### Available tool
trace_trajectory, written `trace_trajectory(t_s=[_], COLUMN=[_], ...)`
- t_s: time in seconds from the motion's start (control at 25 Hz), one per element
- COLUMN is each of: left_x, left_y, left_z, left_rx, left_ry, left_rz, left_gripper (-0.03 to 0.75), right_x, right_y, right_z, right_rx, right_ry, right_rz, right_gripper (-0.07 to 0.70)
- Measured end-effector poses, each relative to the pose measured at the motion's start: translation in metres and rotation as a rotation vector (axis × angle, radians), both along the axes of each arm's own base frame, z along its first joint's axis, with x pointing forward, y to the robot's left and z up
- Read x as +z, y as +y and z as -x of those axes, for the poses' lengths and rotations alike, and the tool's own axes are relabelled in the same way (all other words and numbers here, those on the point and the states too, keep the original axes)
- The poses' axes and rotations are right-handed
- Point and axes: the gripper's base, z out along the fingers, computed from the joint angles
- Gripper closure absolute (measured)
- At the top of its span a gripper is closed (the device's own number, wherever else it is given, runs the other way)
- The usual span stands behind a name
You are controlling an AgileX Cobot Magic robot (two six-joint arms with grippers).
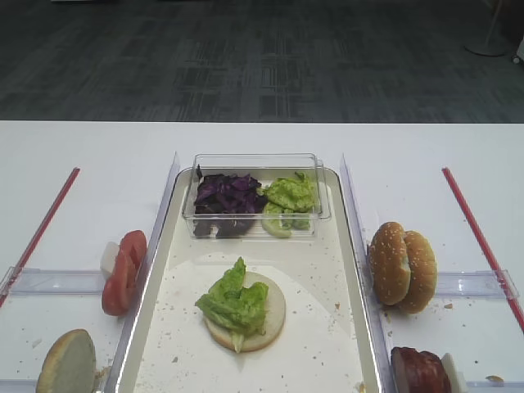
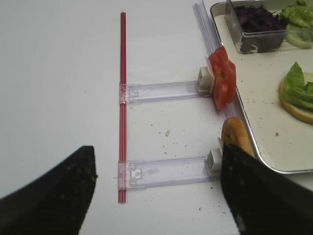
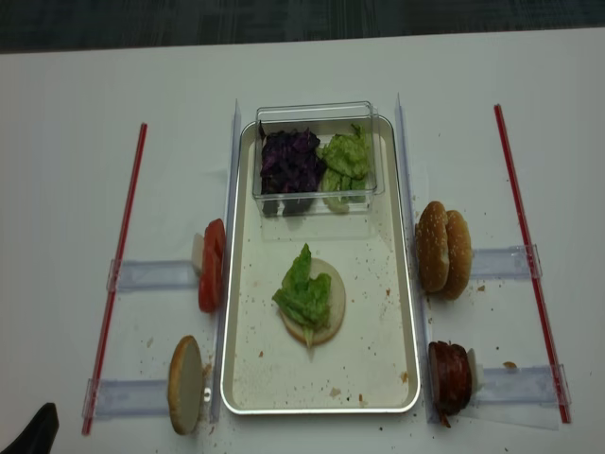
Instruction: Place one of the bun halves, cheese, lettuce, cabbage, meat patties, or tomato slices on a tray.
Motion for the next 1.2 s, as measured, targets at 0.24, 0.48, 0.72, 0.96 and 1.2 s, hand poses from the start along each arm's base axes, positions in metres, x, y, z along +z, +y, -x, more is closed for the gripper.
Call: trace_trajectory(t_s=[0.24, 0.48, 0.72, 0.96, 1.2], left_x=[0.0000, 0.0000, 0.0000, 0.0000, 0.0000], left_y=[0.0000, 0.0000, 0.0000, 0.0000, 0.0000], left_z=[0.0000, 0.0000, 0.0000, 0.0000, 0.0000], left_rx=[0.000, 0.000, 0.000, 0.000, 0.000], left_ry=[0.000, 0.000, 0.000, 0.000, 0.000], left_rz=[0.000, 0.000, 0.000, 0.000, 0.000], left_gripper=[0.224, 0.224, 0.224, 0.224, 0.224], right_x=[0.0000, 0.0000, 0.0000, 0.0000, 0.0000], right_y=[0.0000, 0.0000, 0.0000, 0.0000, 0.0000], right_z=[0.0000, 0.0000, 0.0000, 0.0000, 0.0000], right_rx=[0.000, 0.000, 0.000, 0.000, 0.000], right_ry=[0.000, 0.000, 0.000, 0.000, 0.000], right_rz=[0.000, 0.000, 0.000, 0.000, 0.000], right_gripper=[0.018, 0.018, 0.018, 0.018, 0.018])
